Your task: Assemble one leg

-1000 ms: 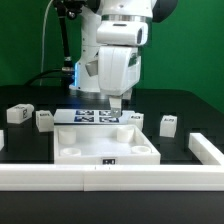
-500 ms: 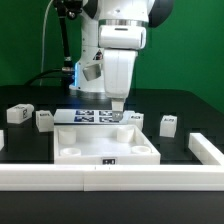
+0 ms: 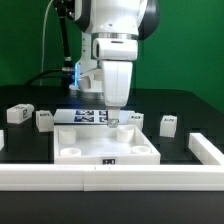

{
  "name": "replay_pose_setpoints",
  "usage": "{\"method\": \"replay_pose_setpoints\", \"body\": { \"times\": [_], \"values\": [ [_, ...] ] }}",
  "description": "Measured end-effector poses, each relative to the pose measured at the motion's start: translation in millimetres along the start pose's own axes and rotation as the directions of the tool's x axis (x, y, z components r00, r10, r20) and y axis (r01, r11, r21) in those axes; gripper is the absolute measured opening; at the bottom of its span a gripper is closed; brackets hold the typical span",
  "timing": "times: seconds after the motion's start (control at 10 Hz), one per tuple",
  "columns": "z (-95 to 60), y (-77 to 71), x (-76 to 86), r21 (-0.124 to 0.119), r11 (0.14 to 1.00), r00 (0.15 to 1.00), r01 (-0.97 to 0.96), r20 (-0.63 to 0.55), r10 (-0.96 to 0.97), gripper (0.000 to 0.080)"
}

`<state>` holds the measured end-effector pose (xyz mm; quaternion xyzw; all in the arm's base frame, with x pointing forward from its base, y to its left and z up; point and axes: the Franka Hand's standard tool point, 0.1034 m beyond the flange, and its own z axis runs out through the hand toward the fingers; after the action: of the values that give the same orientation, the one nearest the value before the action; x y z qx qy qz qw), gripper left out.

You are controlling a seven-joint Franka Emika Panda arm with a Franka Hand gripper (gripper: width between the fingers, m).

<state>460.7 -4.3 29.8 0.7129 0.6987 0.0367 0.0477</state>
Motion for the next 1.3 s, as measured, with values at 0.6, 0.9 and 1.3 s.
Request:
{"method": "replay_pose_setpoints", "body": {
  "times": [0.6, 0.9, 1.3],
  "values": [
    [23.8, 0.9, -21.8, 0.028, 1.000, 1.000, -0.008, 0.012, 0.008, 0.0650],
    [23.8, 0.8, -21.9, 0.029, 1.000, 1.000, -0.009, 0.012, 0.008, 0.0366],
    [24.2, 0.3, -22.3, 0.031, 0.999, 1.000, -0.012, 0.013, 0.012, 0.0051]
  ]
}}
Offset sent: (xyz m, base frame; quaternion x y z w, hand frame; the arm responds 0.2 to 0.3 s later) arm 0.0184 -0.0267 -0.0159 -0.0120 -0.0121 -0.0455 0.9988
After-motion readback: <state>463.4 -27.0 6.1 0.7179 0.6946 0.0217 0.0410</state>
